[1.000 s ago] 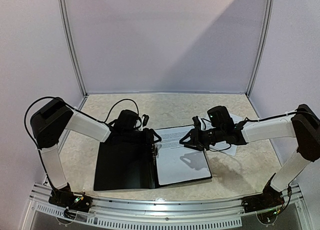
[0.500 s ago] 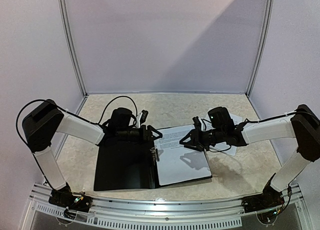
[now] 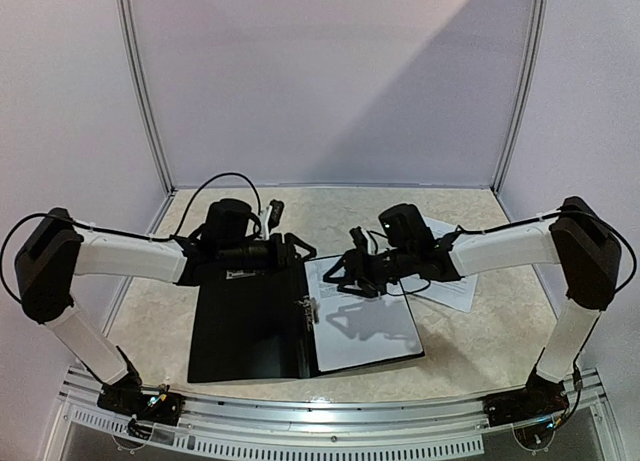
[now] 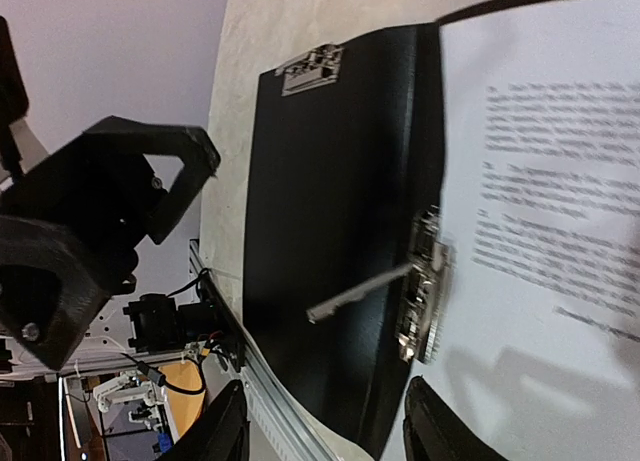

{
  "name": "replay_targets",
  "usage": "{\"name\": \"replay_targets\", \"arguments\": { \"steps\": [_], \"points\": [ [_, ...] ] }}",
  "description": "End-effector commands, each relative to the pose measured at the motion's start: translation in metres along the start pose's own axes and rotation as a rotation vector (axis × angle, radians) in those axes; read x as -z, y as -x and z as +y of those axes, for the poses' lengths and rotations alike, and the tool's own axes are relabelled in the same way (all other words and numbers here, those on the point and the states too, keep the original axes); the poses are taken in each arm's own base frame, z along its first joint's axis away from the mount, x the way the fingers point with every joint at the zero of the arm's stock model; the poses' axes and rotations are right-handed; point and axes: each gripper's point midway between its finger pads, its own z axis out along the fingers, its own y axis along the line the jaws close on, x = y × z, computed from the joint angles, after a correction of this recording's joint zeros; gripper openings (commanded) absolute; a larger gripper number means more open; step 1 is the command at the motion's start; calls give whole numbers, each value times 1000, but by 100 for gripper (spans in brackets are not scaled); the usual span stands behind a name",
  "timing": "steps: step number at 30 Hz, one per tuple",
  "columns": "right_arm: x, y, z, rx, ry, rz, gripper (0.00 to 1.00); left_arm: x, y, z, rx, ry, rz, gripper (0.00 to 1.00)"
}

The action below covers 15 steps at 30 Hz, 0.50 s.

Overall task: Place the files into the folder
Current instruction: Close the spring clip on the folder.

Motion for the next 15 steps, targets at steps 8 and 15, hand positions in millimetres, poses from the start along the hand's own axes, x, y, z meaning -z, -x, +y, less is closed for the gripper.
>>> {"name": "replay_targets", "arguments": {
  "steps": [8, 15],
  "points": [
    [-66, -8, 14, -72, 1, 157, 48, 36, 24, 48, -45, 359, -88, 57],
    [-82, -17, 12, -91, -15, 198, 46, 42, 18, 57, -37, 372, -86, 57]
  ]
}}
